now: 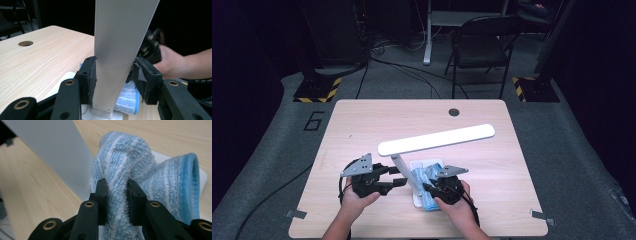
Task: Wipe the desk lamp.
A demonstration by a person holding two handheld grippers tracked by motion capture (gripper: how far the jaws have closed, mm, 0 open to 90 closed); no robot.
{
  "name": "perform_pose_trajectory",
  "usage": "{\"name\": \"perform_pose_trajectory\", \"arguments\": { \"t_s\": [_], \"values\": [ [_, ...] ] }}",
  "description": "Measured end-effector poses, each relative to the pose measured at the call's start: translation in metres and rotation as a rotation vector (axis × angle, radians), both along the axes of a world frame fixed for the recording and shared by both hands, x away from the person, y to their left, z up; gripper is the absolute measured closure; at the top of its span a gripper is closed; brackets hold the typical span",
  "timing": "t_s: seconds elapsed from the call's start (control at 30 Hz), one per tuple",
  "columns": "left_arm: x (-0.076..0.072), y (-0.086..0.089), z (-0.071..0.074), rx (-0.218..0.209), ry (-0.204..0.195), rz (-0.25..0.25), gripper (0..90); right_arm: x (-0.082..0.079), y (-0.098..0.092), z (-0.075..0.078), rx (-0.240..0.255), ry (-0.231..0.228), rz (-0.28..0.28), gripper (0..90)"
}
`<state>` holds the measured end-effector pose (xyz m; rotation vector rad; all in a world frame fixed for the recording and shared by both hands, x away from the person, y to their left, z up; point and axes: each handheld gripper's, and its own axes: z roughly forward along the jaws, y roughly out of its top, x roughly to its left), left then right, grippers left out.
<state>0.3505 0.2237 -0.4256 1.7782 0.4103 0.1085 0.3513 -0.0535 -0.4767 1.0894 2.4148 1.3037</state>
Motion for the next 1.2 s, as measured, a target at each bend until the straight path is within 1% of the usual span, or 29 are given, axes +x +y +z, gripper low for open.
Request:
{"name": "perform_pose_trajectory", "arguments": {
  "t_s": [0.03,0.1,0.13,0.17,0.2,0.23,0.27,0.3,0.33,0.37,0.4,0.43,0.47,0.5,0.53,0.6,0.63,0.7,0.77,0.8,0.83,0.87,0.93,0.97,1.0,1.03,1.07,1.13,1.2],
  "values": [
    [0.0,0.0,0.0,0.0,0.0,0.0,53.8,-0.001,0.001,0.005,0.015,-0.004,0.011,73.6],
    [0.0,0.0,0.0,0.002,-0.002,0.002,53.8,-0.003,0.003,0.014,0.032,-0.012,0.015,73.6],
    [0.0,0.0,0.0,-0.002,-0.003,0.004,53.9,-0.005,0.004,0.02,0.052,-0.017,0.016,73.6],
    [0.0,0.0,0.0,-0.001,-0.002,0.004,53.9,-0.005,0.003,0.022,0.059,-0.022,0.02,73.6],
    [0.0,0.0,0.0,-0.002,-0.002,0.005,54.0,-0.006,0.002,0.027,0.075,-0.022,0.031,73.6],
    [0.0,0.0,0.0,-0.002,0.0,0.002,54.1,-0.007,0.002,0.03,0.098,-0.025,0.029,73.6],
    [0.0,0.0,0.0,-0.002,-0.001,0.003,54.2,-0.008,0.001,0.032,0.105,-0.035,0.037,73.5],
    [0.0,0.0,0.0,0.003,-0.002,0.006,54.2,-0.009,0.002,0.034,0.104,-0.03,0.035,73.5],
    [0.0,0.001,0.0,0.002,-0.001,0.005,54.2,-0.009,0.003,0.033,0.098,-0.038,0.035,73.5],
    [0.0,0.001,0.0,0.003,0.0,0.004,54.2,-0.008,0.003,0.031,0.094,-0.035,0.034,73.5],
    [0.0,0.001,0.0,0.003,0.0,0.004,54.2,-0.007,0.003,0.028,0.085,-0.031,0.037,73.5],
    [0.0,0.0,0.0,-0.002,-0.003,0.004,54.2,-0.006,0.004,0.024,0.081,-0.011,0.03,73.5],
    [0.0,0.001,0.0,0.001,-0.004,0.003,54.2,-0.005,0.004,0.021,0.081,-0.011,0.025,73.5],
    [0.0,0.001,0.0,0.002,-0.006,-0.001,54.6,-0.003,0.003,0.016,0.059,-0.004,0.026,73.4],
    [0.0,0.001,0.0,0.001,-0.003,-0.002,55.0,-0.002,0.003,0.011,0.054,-0.006,0.026,73.4],
    [0.0,0.003,0.0,0.003,-0.003,-0.006,55.9,0.001,0.003,-0.001,0.015,0.017,0.015,73.2],
    [0.0,0.003,0.0,0.001,-0.005,-0.007,56.3,0.002,0.002,-0.006,0.005,0.023,0.004,73.1],
    [0.0,0.003,0.0,-0.002,-0.008,-0.007,57.0,0.004,-0.001,-0.013,0.004,0.038,-0.012,72.9],
    [0.0,0.003,0.0,-0.002,-0.008,-0.009,57.4,0.005,-0.003,-0.018,-0.015,0.051,-0.019,72.8],
    [0.0,0.003,0.0,-0.002,-0.008,-0.009,57.5,0.005,-0.004,-0.022,-0.029,0.051,-0.016,72.7],
    [0.0,0.003,0.0,-0.002,-0.009,-0.007,57.5,0.005,-0.004,-0.024,-0.026,0.049,-0.017,72.7],
    [0.0,0.003,0.0,-0.003,-0.007,-0.01,57.5,0.004,-0.004,-0.026,-0.018,0.045,-0.024,72.7],
    [0.0,0.003,0.0,-0.004,-0.006,-0.007,57.5,0.004,-0.003,-0.025,-0.028,0.036,-0.022,72.8],
    [0.0,0.003,0.0,-0.005,-0.004,-0.007,57.5,0.003,-0.003,-0.024,-0.032,0.04,-0.024,72.8],
    [0.0,0.003,0.0,-0.005,-0.005,-0.006,57.5,0.003,-0.002,-0.021,-0.04,0.031,-0.019,73.0],
    [0.0,0.003,0.0,-0.006,-0.005,-0.006,57.5,0.002,-0.001,-0.018,-0.036,0.042,-0.023,73.1],
    [0.0,0.003,0.0,-0.008,-0.004,-0.008,57.5,0.002,-0.001,-0.016,-0.032,0.027,-0.013,73.2],
    [0.0,0.003,-0.001,-0.006,-0.004,-0.008,57.5,0.0,0.0,-0.009,-0.009,0.034,-0.011,73.3],
    [0.0,0.003,-0.001,0.003,-0.005,-0.003,57.5,-0.001,0.001,0.0,0.017,0.018,0.012,73.2]
  ]
}}
